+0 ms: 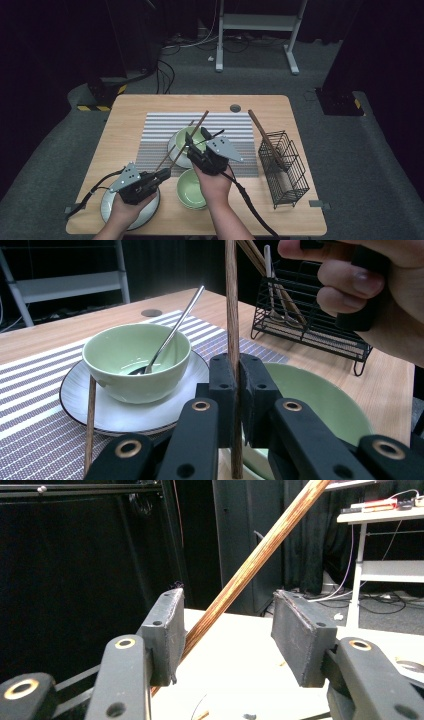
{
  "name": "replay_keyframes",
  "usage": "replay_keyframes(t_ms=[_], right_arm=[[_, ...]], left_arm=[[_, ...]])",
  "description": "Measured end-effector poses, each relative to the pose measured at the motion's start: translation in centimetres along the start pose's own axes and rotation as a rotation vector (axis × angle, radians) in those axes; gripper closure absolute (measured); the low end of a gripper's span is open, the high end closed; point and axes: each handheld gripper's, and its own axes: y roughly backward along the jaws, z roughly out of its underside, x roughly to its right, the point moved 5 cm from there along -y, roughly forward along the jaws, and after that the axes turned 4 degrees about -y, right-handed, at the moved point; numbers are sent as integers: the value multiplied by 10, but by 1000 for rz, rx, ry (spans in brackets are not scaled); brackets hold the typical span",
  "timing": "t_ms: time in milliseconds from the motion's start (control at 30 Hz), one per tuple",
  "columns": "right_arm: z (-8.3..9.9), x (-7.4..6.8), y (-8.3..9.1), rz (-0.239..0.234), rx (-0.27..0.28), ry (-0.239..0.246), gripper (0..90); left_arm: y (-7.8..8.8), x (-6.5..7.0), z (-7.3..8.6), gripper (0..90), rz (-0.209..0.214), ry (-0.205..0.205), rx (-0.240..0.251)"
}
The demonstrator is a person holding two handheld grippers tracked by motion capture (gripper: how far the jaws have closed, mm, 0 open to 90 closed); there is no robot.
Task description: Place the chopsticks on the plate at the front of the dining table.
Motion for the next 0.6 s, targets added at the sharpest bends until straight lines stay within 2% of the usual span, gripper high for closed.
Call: replay_keyframes(t_ms=[600], right_arm=[[8, 12, -1, 8, -13, -45, 438]], left_arm=[[4, -1, -4, 846, 1, 4, 14]])
